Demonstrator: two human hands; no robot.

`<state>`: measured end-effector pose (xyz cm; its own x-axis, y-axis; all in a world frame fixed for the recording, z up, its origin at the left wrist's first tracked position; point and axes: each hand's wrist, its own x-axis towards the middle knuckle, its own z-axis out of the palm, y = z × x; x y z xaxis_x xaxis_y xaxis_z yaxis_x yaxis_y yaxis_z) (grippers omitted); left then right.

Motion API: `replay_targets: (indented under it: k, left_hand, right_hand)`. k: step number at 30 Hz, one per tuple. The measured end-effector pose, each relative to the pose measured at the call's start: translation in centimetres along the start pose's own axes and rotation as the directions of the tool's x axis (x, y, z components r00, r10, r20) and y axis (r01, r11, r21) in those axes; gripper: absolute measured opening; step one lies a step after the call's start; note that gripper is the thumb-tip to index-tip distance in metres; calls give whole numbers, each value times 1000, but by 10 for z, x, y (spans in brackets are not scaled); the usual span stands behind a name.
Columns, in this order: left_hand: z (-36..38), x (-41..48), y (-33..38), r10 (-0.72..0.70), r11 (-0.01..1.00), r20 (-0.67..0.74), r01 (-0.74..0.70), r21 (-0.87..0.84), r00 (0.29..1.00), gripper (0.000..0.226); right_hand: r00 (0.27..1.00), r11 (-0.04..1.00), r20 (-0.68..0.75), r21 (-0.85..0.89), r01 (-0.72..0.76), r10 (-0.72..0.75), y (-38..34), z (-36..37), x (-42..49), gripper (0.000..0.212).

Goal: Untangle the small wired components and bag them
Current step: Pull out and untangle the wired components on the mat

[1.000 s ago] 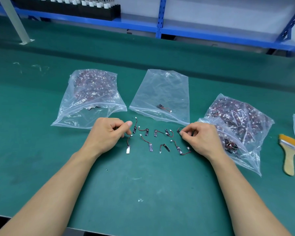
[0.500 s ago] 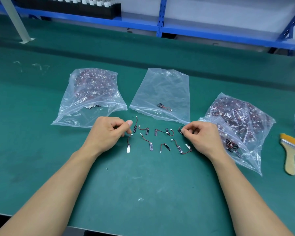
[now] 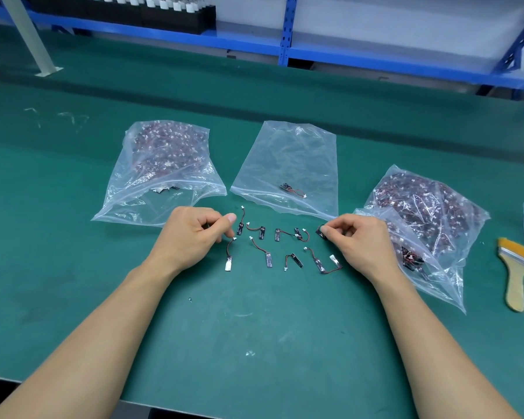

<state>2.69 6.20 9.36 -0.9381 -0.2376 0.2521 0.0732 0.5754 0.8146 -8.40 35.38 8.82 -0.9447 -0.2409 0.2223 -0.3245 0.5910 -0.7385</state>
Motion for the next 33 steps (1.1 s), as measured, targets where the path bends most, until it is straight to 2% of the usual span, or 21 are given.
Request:
replay_targets:
  k: [13,33]
  left_hand:
    - [1,0,1,18,999,16,-18,26,1000,35]
    - [0,-1,0,14,1000,7,-14,13,1000,34]
  right_hand:
    - [999,995,25,-99,27,-25,-3,-1,3,8]
    - [999,997,37,-80,19,-16,-1,-1,4,17]
